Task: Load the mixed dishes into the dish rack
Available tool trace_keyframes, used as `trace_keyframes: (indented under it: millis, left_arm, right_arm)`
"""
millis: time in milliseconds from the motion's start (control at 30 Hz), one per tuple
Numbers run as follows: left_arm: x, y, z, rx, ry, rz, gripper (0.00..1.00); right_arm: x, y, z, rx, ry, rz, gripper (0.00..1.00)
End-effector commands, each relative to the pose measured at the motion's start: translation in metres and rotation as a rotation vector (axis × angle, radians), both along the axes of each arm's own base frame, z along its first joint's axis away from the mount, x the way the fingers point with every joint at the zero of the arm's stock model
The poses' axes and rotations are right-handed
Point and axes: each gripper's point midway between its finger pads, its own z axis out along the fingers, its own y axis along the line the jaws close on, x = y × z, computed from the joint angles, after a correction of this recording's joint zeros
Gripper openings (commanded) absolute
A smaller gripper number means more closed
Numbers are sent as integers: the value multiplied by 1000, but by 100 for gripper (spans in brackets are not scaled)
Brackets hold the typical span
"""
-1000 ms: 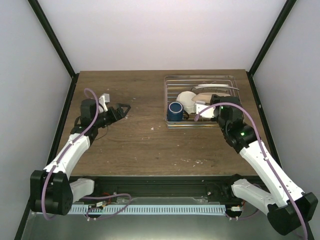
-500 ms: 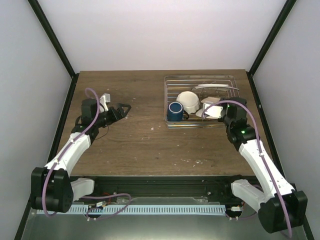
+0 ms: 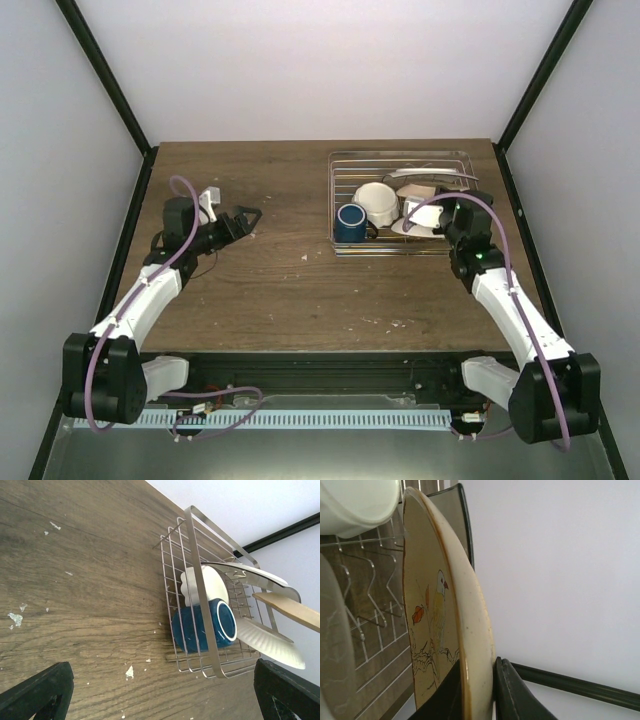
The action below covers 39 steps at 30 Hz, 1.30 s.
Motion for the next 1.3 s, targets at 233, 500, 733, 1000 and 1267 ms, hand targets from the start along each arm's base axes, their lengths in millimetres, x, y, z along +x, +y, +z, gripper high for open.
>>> trace_keyframes:
  millis: [233,500,733,1000,1267]
  left_arm:
    - [5,4,-3,-3,-9,25,100]
    - [3,11,-2,-2,-12,39,100]
    - [-1,18,-4,-11,-11,62,100]
    - [0,19,-4,-17,-9,64,100]
    - [1,18,-5,-18,-6,60,100]
  right_arm:
    - [25,3,79,-19,-295,43,1]
    - [37,1,74,-42,-327,53,1]
    - [40,2,60,-26,-289,67,1]
    - [30,3,45,3,-216,74,1]
    - [26,1,31,15,-171,75,1]
